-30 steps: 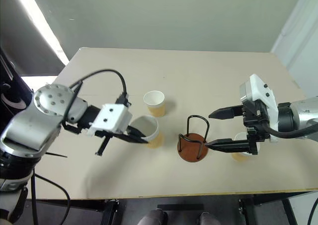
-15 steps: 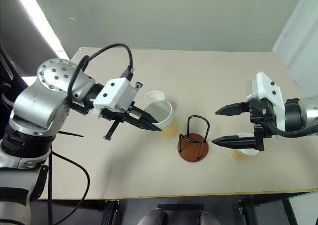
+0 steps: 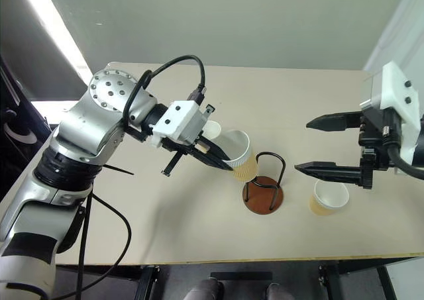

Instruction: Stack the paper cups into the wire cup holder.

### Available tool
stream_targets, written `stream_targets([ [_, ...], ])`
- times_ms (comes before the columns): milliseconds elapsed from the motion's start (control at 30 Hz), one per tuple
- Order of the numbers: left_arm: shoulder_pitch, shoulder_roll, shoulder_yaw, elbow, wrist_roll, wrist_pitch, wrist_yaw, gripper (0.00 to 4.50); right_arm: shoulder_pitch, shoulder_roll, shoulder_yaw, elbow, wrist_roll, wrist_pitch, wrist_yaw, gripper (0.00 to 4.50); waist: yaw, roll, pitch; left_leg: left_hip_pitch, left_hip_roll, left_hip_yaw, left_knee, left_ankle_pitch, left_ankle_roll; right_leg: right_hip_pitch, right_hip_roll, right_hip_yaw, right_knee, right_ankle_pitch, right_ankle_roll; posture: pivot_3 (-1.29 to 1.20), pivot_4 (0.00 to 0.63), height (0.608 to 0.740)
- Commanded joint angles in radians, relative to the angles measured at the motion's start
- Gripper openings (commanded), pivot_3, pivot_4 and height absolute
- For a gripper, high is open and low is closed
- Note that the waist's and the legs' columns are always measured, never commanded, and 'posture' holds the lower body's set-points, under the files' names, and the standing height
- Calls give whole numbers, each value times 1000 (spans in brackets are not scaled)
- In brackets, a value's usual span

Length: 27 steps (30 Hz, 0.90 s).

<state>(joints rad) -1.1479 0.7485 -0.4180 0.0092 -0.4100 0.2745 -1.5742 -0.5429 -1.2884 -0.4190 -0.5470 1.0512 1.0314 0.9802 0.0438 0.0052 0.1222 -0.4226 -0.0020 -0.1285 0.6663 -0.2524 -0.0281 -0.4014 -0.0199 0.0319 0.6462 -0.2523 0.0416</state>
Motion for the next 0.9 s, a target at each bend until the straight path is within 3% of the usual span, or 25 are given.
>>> stream_targets([
  [33, -79, 3, 2, 29, -44, -36, -40, 45, -10, -32, -78, -17, 50, 23, -27, 4276, 1, 0, 0, -1, 0, 0, 0, 0, 0, -1, 0, 0, 0, 0, 0, 0, 150, 740],
  [233, -121, -2, -5, 56, -107, -8, -40, 45, 6, -36, -98, -30, 77, 34, -60, 4276, 2, 0, 0, -3, -1, 0, 0, 0, 1, -2, 0, 0, 0, -1, 2, 0, 150, 740],
  [567, -154, -66, -80, 176, -46, -91, -40, 45, 5, -59, -119, -25, 76, 27, -75, 4276, 11, 0, 0, -4, -1, 0, 3, -1, 1, -2, 0, 0, 0, 0, 3, 0, 150, 740],
  [900, -196, -152, -135, 273, -14, -189, -40, 45, 48, -67, -224, -59, 136, 90, -135, 4276, 18, 0, 0, -10, -1, 0, 7, -1, 2, -7, 0, 0, 0, 0, 5, 0, 150, 740],
])
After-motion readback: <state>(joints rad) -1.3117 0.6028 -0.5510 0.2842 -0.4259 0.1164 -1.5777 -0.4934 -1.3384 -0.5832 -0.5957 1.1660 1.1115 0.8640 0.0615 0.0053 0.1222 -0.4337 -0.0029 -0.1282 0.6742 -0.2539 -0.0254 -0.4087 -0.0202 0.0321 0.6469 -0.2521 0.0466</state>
